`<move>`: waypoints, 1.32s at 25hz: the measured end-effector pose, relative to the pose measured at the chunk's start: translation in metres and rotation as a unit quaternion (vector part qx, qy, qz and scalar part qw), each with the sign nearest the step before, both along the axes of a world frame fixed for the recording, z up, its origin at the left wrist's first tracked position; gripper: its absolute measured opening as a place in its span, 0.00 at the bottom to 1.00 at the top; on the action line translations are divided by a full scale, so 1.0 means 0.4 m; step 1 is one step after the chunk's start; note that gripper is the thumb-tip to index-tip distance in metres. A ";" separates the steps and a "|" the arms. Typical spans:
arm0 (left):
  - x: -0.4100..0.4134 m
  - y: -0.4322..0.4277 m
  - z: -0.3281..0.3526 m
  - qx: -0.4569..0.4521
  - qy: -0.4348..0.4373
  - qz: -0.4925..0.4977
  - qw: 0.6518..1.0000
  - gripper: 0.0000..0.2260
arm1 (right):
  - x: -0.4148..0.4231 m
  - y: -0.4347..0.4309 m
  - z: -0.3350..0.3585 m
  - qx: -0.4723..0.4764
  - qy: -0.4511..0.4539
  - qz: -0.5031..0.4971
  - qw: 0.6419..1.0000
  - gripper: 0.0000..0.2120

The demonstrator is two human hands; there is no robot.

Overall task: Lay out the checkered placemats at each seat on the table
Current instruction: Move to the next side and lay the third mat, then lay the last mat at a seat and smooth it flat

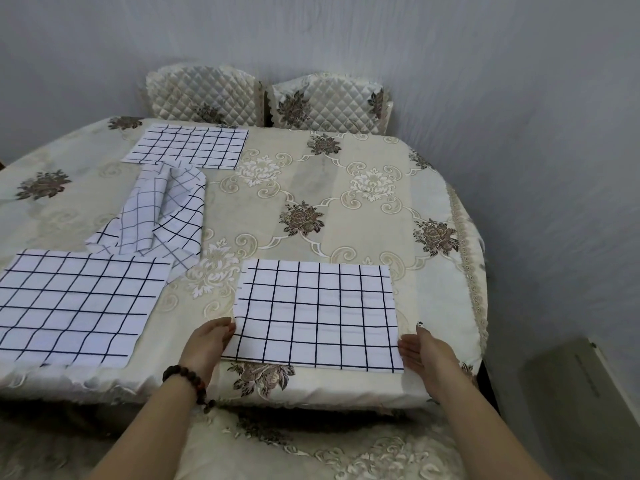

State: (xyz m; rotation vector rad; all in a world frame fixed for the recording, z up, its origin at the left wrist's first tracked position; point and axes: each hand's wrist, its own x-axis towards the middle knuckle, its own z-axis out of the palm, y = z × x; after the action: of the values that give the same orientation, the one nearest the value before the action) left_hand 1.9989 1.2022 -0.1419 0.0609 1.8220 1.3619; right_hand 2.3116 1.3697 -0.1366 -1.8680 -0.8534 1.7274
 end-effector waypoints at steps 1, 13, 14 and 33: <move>-0.001 -0.002 0.000 -0.007 0.005 -0.002 1.000 0.14 | 0.002 0.000 0.000 0.000 -0.001 -0.003 1.000 0.20; -0.013 0.023 0.042 -0.048 0.113 -0.036 0.992 0.11 | 0.001 0.019 0.011 0.047 -0.042 -0.001 0.998 0.18; -0.002 0.034 0.054 -0.035 0.114 -0.040 0.992 0.10 | -0.004 0.019 0.023 0.058 -0.038 -0.004 0.998 0.18; 0.571 0.345 0.166 0.115 0.011 -0.352 0.929 0.09 | 0.442 -0.190 0.135 0.148 -0.029 -0.370 0.917 0.10</move>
State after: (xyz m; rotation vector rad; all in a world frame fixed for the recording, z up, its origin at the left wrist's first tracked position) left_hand 2.2273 1.3403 -0.0753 0.7802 1.4278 1.0340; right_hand 2.4885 1.2937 -0.0824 -1.7195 -0.3149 1.0151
